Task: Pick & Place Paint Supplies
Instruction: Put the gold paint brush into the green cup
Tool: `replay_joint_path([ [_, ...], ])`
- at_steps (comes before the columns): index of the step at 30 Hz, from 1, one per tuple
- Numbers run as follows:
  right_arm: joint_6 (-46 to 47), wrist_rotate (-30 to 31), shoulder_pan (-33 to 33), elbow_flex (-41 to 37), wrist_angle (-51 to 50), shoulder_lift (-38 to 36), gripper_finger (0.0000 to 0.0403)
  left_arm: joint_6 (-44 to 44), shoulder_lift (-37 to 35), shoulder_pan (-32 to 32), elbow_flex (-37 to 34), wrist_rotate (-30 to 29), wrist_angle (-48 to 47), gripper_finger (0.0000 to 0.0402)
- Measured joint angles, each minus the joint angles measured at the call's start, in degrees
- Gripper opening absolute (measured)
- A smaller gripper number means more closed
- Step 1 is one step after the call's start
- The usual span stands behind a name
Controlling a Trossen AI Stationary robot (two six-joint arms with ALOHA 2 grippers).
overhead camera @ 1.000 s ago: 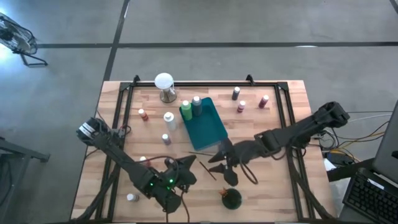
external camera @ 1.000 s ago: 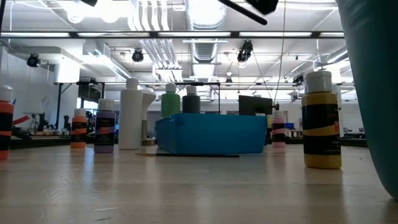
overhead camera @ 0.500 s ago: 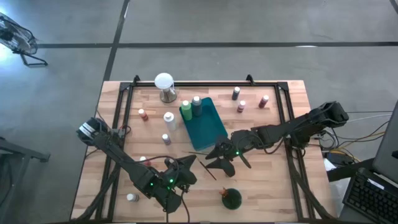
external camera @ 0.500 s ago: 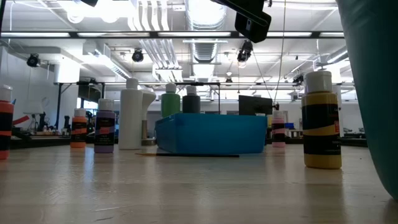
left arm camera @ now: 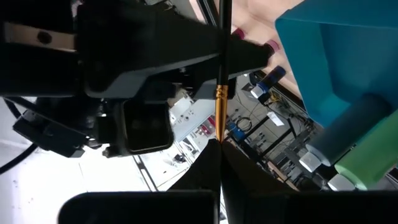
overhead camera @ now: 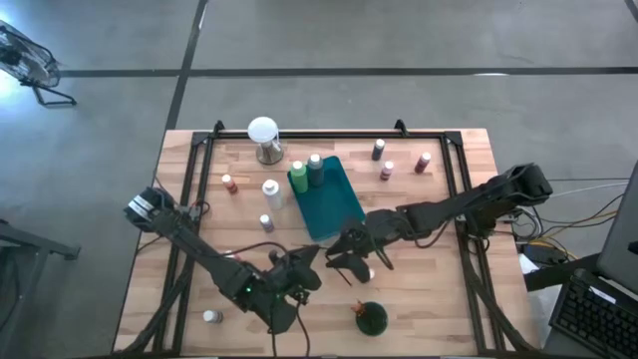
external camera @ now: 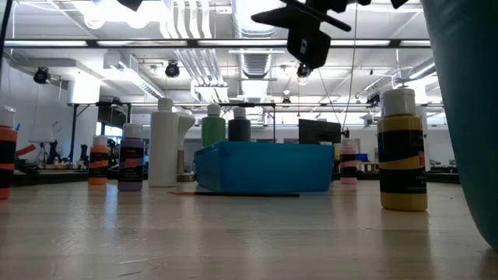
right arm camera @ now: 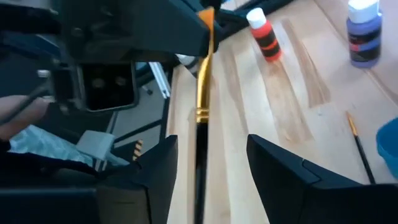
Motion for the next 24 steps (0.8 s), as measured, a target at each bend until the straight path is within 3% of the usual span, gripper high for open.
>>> replay_joint_path([
  [10,-1.8,0.0,0.0,0.0,2.1,0.8,0.0143,0.5,0.0,0.7,0.0,0.4,0.2,0.0000],
  [17,-3.3,0.4,0.0,0.0,1.8,0.8,0.0024,0.6,0.0,0.7,0.0,0.5,0.3,0.0000],
  [24,-3.5,0.3,0.0,0.0,0.8,0.7,0.0014,-0.5,0.0,0.7,0.0,2.1,0.2,0.0013],
])
